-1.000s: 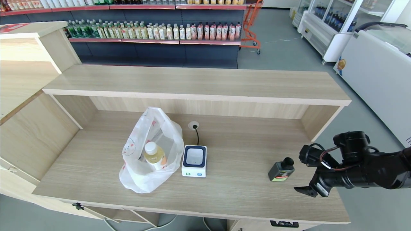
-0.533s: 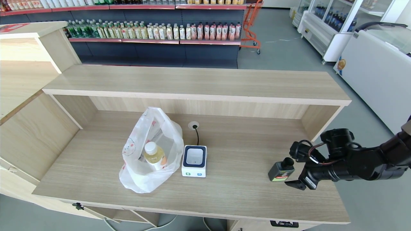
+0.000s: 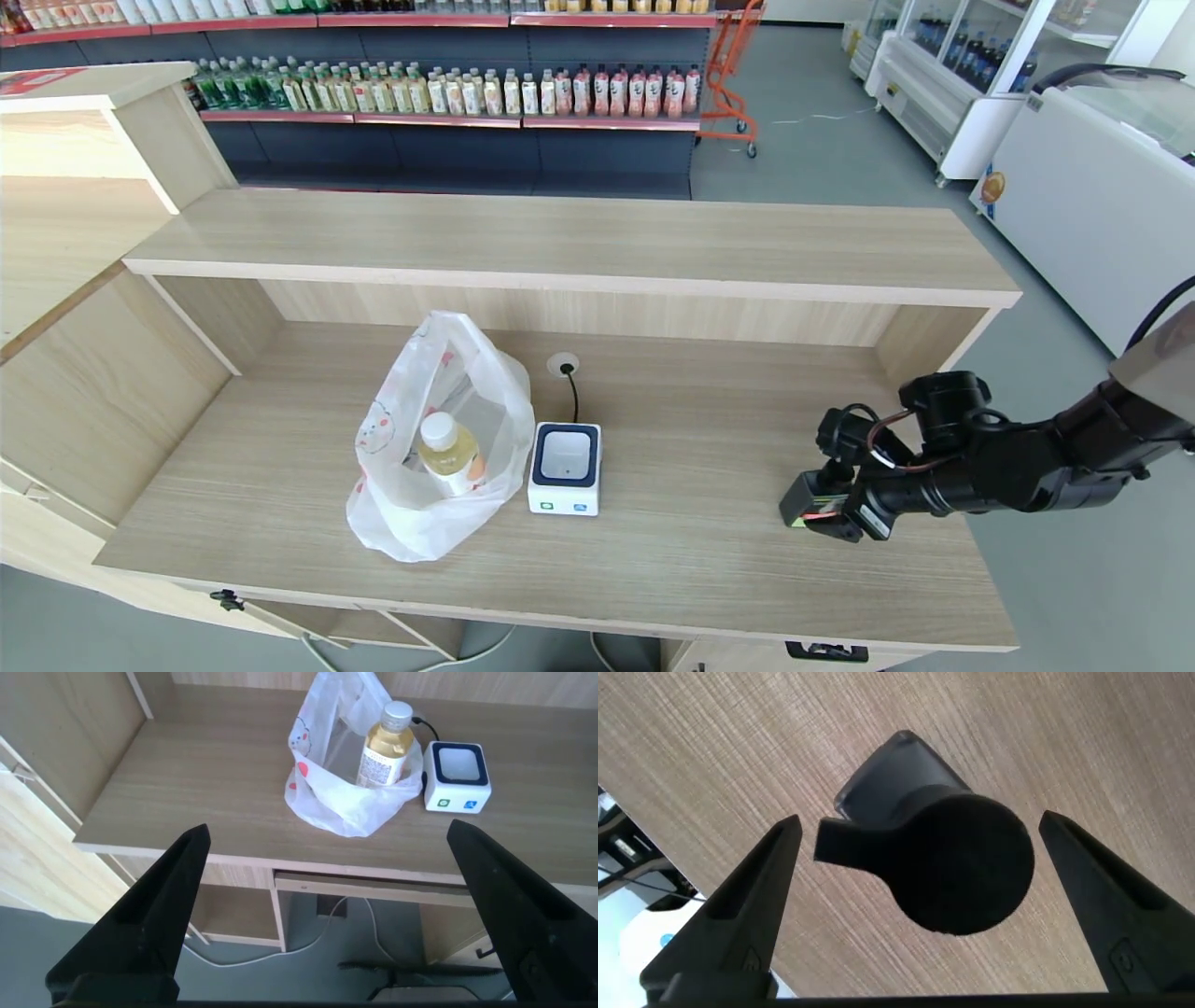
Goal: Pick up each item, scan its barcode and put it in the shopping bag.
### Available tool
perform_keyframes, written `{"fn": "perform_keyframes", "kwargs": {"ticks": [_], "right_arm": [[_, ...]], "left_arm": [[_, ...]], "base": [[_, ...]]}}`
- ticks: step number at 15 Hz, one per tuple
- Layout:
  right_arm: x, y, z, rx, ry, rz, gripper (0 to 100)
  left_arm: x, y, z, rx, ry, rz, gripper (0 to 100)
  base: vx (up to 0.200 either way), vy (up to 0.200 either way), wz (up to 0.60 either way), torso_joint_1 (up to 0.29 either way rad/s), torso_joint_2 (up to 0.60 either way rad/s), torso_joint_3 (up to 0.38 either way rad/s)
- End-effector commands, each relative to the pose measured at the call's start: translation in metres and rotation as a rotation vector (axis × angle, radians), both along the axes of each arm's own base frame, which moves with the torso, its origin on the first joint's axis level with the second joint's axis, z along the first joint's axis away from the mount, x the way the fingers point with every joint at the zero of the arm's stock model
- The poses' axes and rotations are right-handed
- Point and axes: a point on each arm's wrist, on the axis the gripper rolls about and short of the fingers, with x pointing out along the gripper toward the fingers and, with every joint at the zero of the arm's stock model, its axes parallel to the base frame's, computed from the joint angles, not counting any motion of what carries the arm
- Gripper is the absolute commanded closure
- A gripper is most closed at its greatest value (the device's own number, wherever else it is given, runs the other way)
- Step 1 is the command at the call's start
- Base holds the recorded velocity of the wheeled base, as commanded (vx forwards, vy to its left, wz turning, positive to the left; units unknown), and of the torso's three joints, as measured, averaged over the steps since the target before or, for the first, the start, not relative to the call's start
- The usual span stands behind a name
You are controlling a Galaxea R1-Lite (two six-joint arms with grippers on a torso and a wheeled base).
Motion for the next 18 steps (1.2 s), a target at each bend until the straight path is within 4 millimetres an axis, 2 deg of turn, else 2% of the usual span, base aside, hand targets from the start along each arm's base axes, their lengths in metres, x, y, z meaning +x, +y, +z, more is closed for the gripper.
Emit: {"fn": "perform_keyframes", "kwargs": {"ticks": [1, 4, 5, 11, 13, 15, 16, 18], "right_arm": [[0.005, 0.003, -0.005, -0.001, 0.006, 0.007, 0], [0.008, 0.009, -0.009, 0.001, 0.01, 0.025, 0], [0.01, 0.013, -0.009, 0.012, 0.005, 0.041, 100], [0.01, 0.02, -0.011, 0.012, 0.009, 0.065, 100], [0.001, 0.018, 0.002, 0.017, -0.031, 0.06, 100], [-0.021, 0.01, 0.031, 0.03, -0.104, 0.036, 100], [-0.038, -0.004, 0.046, 0.031, -0.143, 0.004, 100], [-0.08, -0.026, 0.063, -0.006, -0.231, -0.033, 100]], "left_arm": [[0.0, 0.0, 0.0, 0.0, -0.001, 0.0, 0], [0.0, 0.0, 0.0, 0.0, -0.001, 0.0, 0], [0.0, 0.0, 0.0, 0.0, -0.001, 0.0, 0], [0.0, 0.0, 0.0, 0.0, -0.001, 0.0, 0], [0.0, 0.0, 0.0, 0.0, -0.001, 0.0, 0], [0.0, 0.0, 0.0, 0.0, -0.001, 0.0, 0], [0.0, 0.0, 0.0, 0.0, -0.001, 0.0, 0], [0.0, 0.0, 0.0, 0.0, -0.001, 0.0, 0]], "base": [[0.0, 0.0, 0.0, 0.0, 0.0, 0.0], [0.0, 0.0, 0.0, 0.0, 0.0, 0.0], [0.0, 0.0, 0.0, 0.0, 0.0, 0.0], [0.0, 0.0, 0.0, 0.0, 0.0, 0.0], [0.0, 0.0, 0.0, 0.0, 0.0, 0.0], [0.0, 0.0, 0.0, 0.0, 0.0, 0.0], [0.0, 0.0, 0.0, 0.0, 0.0, 0.0], [0.0, 0.0, 0.0, 0.0, 0.0, 0.0]]}}
